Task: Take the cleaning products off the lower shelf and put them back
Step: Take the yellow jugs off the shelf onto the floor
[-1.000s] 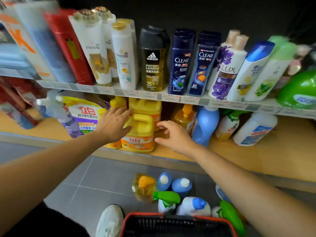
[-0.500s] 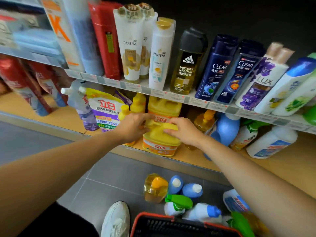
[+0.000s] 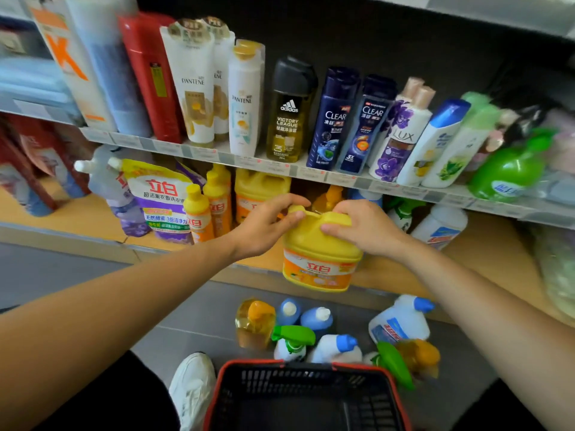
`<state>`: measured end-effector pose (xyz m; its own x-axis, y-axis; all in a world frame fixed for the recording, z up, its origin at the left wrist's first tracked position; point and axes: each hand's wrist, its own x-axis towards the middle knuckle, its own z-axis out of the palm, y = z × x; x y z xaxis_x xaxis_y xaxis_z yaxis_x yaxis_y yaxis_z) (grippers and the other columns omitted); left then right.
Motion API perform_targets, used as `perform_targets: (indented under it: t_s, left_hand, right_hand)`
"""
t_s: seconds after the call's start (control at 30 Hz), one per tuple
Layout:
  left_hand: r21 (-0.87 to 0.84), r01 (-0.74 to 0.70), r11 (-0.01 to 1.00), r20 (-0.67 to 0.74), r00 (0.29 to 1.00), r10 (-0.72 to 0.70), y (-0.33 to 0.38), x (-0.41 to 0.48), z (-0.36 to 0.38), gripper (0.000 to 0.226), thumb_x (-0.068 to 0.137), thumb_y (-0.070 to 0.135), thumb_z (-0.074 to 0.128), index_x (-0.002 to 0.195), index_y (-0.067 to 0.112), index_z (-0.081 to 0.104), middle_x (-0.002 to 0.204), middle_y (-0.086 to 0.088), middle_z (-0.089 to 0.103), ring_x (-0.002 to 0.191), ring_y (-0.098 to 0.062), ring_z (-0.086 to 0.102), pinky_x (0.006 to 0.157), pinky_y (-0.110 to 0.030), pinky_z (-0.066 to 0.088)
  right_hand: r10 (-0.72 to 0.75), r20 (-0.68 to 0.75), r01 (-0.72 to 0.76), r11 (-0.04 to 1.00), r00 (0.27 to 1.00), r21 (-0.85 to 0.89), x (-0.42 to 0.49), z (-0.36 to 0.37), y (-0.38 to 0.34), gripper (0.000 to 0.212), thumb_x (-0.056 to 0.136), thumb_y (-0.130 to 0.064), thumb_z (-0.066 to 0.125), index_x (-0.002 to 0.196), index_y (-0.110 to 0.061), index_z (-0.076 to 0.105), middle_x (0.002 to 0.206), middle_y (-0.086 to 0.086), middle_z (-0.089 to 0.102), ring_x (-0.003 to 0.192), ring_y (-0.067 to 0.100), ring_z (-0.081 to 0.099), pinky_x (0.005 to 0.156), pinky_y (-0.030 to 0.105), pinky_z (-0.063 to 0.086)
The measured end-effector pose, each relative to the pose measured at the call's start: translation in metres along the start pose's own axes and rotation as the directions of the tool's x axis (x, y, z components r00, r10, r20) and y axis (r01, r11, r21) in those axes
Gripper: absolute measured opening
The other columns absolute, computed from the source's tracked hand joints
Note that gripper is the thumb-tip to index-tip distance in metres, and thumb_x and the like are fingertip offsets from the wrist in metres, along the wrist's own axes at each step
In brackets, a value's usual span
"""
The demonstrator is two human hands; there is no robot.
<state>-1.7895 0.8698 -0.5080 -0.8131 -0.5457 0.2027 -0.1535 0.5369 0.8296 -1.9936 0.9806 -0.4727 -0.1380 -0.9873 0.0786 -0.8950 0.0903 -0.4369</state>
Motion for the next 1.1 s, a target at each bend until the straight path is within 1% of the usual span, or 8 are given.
perform_targets:
  t_s: [0.1, 0.2, 0.43, 0.57, 0.73, 0.8, 0.93, 1.1]
  left_hand:
    - [-0.204, 0.028, 0.979, 0.051, 0.999, -0.018, 0.037, -0.008, 0.008, 0.031, 0.106, 0.025, 0.048, 0.135, 0.016, 0.055, 0.123, -0.007, 0.060, 0.117, -0.021, 0.059, 0.098, -0.040, 0.054]
    - [-0.378, 0.092, 0.921, 0.163, 0.986, -0.032, 0.069, -0.017, 0.009, 0.034, 0.105, 0.025, 0.047, 0.137, 0.017, 0.053, 0.122, -0.007, 0.064, 0.117, -0.014, 0.062, 0.096, -0.030, 0.054]
    - [-0.374, 0.113, 0.921, 0.332, 0.943, 0.019, 0.110, -0.038, 0.023, 0.049, 0.099, 0.021, 0.047, 0.145, 0.009, 0.039, 0.110, -0.004, 0.060, 0.111, -0.017, 0.058, 0.101, -0.042, 0.052]
    - [-0.184, -0.059, 0.981, 0.171, 0.981, 0.091, 0.108, -0.050, 0.047, 0.039, 0.104, 0.023, 0.046, 0.139, 0.009, 0.036, 0.112, -0.011, 0.058, 0.106, -0.028, 0.057, 0.094, -0.050, 0.051]
    - [-0.039, -0.165, 0.986, 0.022, 0.986, 0.166, 0.098, -0.048, 0.073, 0.029, 0.104, 0.018, 0.047, 0.131, 0.016, 0.036, 0.104, 0.007, 0.052, 0.091, -0.005, 0.053, 0.079, -0.020, 0.043]
    - [0.002, -0.187, 0.982, -0.023, 0.982, 0.187, 0.093, -0.045, 0.081, 0.029, 0.105, 0.022, 0.047, 0.132, 0.021, 0.036, 0.108, 0.008, 0.048, 0.094, -0.005, 0.052, 0.080, -0.021, 0.042]
    - [0.036, -0.205, 0.978, -0.072, 0.976, 0.208, 0.086, -0.037, 0.091, 0.021, 0.104, 0.030, 0.047, 0.125, 0.026, 0.044, 0.109, 0.011, 0.054, 0.098, -0.008, 0.054, 0.082, -0.025, 0.041]
    - [-0.003, -0.219, 0.976, -0.043, 0.975, 0.218, 0.089, -0.028, 0.091, 0.025, 0.103, 0.034, 0.047, 0.107, 0.013, 0.059, 0.099, 0.004, 0.060, 0.091, -0.013, 0.056, 0.076, -0.023, 0.040]
  right_hand:
    - [-0.015, -0.013, 0.017, 0.982, 1.000, 0.191, -0.027, -0.029, -0.003, 0.022, 0.085, -0.037, 0.076, 0.070, -0.024, 0.067, 0.067, -0.010, 0.062, 0.064, 0.001, 0.055, 0.056, 0.021, 0.037]
    - [-0.021, 0.000, 0.019, 0.918, 1.000, 0.396, -0.054, -0.046, -0.006, 0.024, 0.083, -0.035, 0.078, 0.062, -0.037, 0.067, 0.059, -0.019, 0.060, 0.057, -0.005, 0.054, 0.053, 0.012, 0.037]
    - [-0.025, 0.020, 0.006, 0.754, 0.999, 0.657, -0.092, -0.048, 0.003, 0.010, 0.073, -0.031, 0.081, 0.068, -0.029, 0.073, 0.066, -0.008, 0.067, 0.065, 0.003, 0.062, 0.058, 0.018, 0.045]
    - [-0.012, -0.029, 0.027, 0.822, 0.999, 0.569, -0.106, -0.048, 0.004, 0.017, 0.076, -0.030, 0.084, 0.070, -0.025, 0.069, 0.065, -0.008, 0.066, 0.063, 0.001, 0.060, 0.056, 0.016, 0.042]
    - [0.072, -0.142, -0.011, 0.920, 0.987, 0.391, -0.124, -0.045, -0.001, 0.020, 0.078, -0.035, 0.083, 0.073, -0.020, 0.070, 0.069, 0.000, 0.068, 0.065, 0.010, 0.062, 0.055, 0.029, 0.044]
    - [0.084, -0.193, -0.023, 0.955, 0.978, 0.295, -0.129, -0.043, -0.004, 0.025, 0.079, -0.041, 0.081, 0.076, -0.018, 0.071, 0.070, 0.000, 0.068, 0.068, 0.012, 0.062, 0.060, 0.031, 0.044]
    - [0.076, -0.266, -0.014, 0.974, 0.961, 0.228, -0.135, -0.045, -0.004, 0.025, 0.077, -0.043, 0.080, 0.075, -0.020, 0.071, 0.069, -0.003, 0.066, 0.070, 0.011, 0.059, 0.060, 0.025, 0.041]
    - [0.064, -0.211, -0.015, 0.974, 0.975, 0.226, -0.133, -0.055, 0.005, 0.031, 0.074, -0.047, 0.080, 0.080, -0.017, 0.075, 0.073, -0.001, 0.069, 0.072, 0.013, 0.063, 0.065, 0.038, 0.048]
